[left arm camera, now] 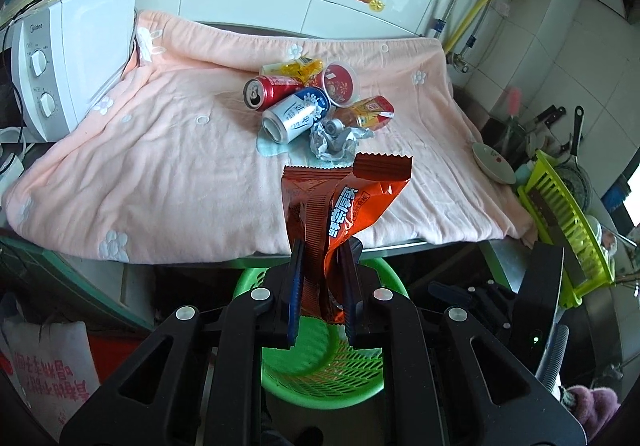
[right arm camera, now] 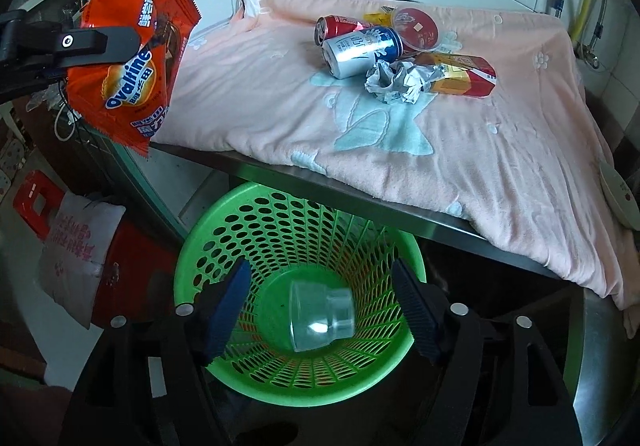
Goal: Collect trash
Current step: 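Lower the orange snack bag into the green basket and open the left tool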
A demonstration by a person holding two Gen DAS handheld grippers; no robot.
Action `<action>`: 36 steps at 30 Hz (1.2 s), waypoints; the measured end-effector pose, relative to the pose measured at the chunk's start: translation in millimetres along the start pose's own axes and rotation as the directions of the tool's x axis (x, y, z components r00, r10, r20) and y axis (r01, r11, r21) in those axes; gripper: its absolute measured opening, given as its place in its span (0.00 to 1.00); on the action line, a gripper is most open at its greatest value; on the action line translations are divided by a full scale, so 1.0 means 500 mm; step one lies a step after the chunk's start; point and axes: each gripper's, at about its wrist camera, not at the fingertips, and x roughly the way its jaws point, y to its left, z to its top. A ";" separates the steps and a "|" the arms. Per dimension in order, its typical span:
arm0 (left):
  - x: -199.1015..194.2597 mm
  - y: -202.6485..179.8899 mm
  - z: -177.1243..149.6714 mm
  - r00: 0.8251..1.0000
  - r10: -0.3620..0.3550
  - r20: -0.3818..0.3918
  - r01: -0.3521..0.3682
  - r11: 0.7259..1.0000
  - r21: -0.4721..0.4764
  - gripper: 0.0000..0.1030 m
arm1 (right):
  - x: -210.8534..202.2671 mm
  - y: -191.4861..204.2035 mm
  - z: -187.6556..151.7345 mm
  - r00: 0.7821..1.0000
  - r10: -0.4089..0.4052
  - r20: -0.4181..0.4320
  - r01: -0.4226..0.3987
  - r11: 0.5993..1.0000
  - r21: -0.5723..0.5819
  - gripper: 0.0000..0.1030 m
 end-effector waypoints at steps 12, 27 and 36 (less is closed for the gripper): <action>0.025 -0.014 -0.030 0.999 -0.011 -0.050 0.012 1.000 0.020 0.15 | -0.048 -0.013 -0.002 0.996 -0.079 0.042 0.079 0.997 0.012 0.80; 0.073 -0.024 -0.064 0.989 -0.006 -0.148 0.011 1.000 0.027 0.16 | -0.097 -0.047 -0.002 0.986 -0.143 0.081 0.138 0.989 0.060 0.82; 0.092 -0.029 -0.073 0.984 0.009 -0.180 -0.005 1.000 0.025 0.41 | -0.107 -0.073 -0.003 0.983 -0.159 0.087 0.151 0.984 0.095 0.82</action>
